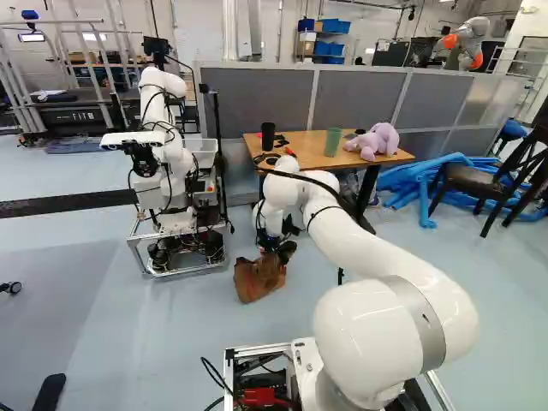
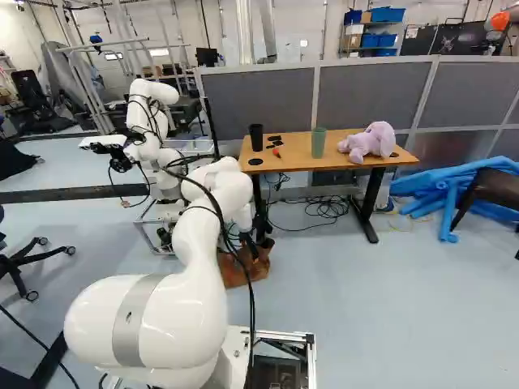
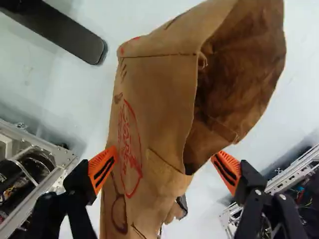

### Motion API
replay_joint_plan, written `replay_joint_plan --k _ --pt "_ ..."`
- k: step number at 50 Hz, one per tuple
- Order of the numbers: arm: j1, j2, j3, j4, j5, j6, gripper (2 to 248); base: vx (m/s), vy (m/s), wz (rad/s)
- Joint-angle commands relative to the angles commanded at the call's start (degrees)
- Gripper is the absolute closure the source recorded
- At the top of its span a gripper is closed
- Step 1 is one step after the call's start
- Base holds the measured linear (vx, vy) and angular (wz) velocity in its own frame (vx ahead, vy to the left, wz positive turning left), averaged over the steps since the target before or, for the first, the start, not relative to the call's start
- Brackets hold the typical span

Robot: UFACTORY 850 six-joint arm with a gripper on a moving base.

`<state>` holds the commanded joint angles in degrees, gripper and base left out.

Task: Pick up the bag on the ground and place it on the table

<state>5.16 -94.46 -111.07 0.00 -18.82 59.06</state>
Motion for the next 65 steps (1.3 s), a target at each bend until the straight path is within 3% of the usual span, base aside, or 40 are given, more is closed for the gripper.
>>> replay_joint_plan --k 9,32,33,38,39,43,44,48,49,54,55,59,60,64,65 --pt "0.0 -1.7 -1.7 0.0 0.0 2.6 3 0.000 0.000 0.000" --pt "0.0 -2.0 -2.1 0.0 0.0 3.0 3 0.000 0.000 0.000" --pt "0.0 -2.0 -2.1 0.0 0.0 3.0 27 0.000 0.000 0.000" --pt "0.0 -2.0 -2.1 0.0 0.0 3.0 27 0.000 0.000 0.000" --pt "0.0 -2.0 -2.1 0.0 0.0 3.0 65 0.000 0.000 0.000" --pt "0.0 -2.0 -2.1 0.0 0.0 3.0 65 0.000 0.000 0.000" --pt "0.0 -2.0 -2.1 0.0 0.0 3.0 103 0.000 0.000 0.000" --pt "0.0 -2.0 -2.1 0.0 0.0 3.0 103 0.000 0.000 0.000" --pt "0.0 -2.0 -2.1 0.0 0.0 3.0 141 0.000 0.000 0.000" --pt "0.0 -2.0 -2.1 0.0 0.0 3.0 141 0.000 0.000 0.000" --pt "0.0 -2.0 -2.1 0.0 0.0 3.0 178 0.000 0.000 0.000" --pt "0.0 -2.0 -2.1 0.0 0.0 3.0 178 0.000 0.000 0.000" --pt "0.0 -2.0 -2.1 0.0 0.0 3.0 213 0.000 0.000 0.000" --pt "0.0 -2.0 -2.1 0.0 0.0 3.0 213 0.000 0.000 0.000" --pt "0.0 -2.0 -2.1 0.0 0.0 3.0 224 0.000 0.000 0.000"
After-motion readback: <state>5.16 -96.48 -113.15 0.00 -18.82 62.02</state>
